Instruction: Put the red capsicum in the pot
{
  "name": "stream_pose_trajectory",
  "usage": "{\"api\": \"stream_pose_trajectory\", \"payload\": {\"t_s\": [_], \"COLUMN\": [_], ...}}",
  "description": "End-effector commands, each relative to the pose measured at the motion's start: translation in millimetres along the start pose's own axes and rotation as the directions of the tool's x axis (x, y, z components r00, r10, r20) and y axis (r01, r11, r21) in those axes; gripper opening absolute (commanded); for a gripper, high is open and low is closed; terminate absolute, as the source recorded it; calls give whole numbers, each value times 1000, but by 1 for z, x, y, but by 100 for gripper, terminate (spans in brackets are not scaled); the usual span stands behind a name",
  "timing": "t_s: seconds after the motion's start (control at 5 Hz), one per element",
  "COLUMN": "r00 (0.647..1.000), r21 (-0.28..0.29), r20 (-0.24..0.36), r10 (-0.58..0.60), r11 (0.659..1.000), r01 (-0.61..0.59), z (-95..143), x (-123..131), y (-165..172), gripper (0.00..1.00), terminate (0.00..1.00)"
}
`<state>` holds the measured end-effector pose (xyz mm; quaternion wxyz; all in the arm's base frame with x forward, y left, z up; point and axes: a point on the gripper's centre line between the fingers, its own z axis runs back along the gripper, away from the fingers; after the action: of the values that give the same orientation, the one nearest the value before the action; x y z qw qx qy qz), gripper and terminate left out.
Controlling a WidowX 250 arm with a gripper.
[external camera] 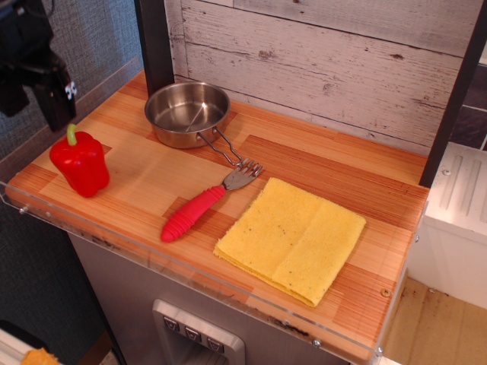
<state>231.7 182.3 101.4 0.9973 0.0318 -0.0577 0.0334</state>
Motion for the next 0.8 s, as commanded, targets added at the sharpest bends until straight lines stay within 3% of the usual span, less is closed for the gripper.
{"api": "stream_pose_trajectory", "payload": {"t_s": [0.0,0.6], "r00": [1000,999], "r21": [22,13], "r20": [-16,-29], "r10": [2,19], "r11": [1000,1000], "r01": [-1,-19], "z": [-18,-48], "x": [-6,11], "y": [2,-10], "gripper": [100,100], "terminate": [0,0]}}
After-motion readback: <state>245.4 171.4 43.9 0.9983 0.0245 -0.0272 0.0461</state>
